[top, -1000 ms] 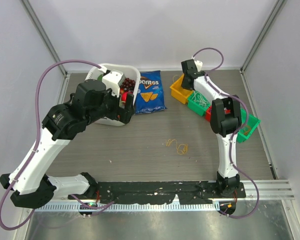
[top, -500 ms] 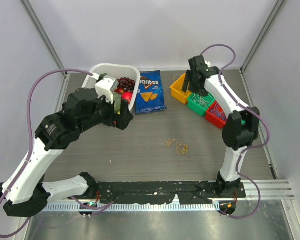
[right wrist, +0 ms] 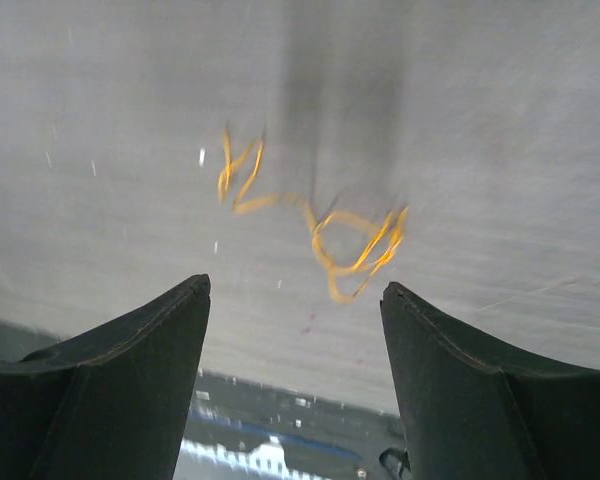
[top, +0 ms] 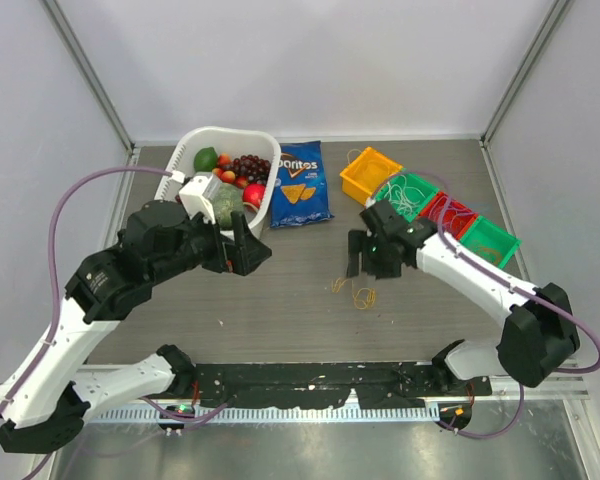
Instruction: Untangle the cables
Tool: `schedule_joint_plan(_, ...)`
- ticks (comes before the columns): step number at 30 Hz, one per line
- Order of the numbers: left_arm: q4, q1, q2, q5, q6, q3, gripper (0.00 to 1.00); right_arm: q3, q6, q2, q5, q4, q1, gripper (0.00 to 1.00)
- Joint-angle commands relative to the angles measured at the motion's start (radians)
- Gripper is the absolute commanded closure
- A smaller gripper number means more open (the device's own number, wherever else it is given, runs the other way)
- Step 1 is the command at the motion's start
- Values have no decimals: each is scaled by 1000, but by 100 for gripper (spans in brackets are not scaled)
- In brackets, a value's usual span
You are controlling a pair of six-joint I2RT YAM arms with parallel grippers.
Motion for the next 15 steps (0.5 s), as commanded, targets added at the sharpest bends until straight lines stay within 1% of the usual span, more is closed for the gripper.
schedule_joint_plan(1, 85, 6, -50, 119, -174, -105, 0, -126, 94, -71, -34, 93, 111, 26)
schedule_joint_plan(5, 127, 6, -84, 179, -251, -158, 0, -209, 110, -70, 62, 93, 115, 27)
schedule_joint_plan(8, 122, 6, -92, 185, -266, -156, 0, -224, 105, -33, 68, 110, 120, 28)
schedule_joint_plan(12, 102, 5, -95, 173, -271, -144, 0, -230, 93, 16, 73, 190, 118, 30)
schedule_joint_plan(14, 98, 6, -93, 171, -275, -141, 0, -224, 88, 50, 70, 214, 120, 34)
schedule_joint_plan(15, 101, 6, -93, 170, -278, -142, 0, -215, 88, 76, 72, 219, 120, 40)
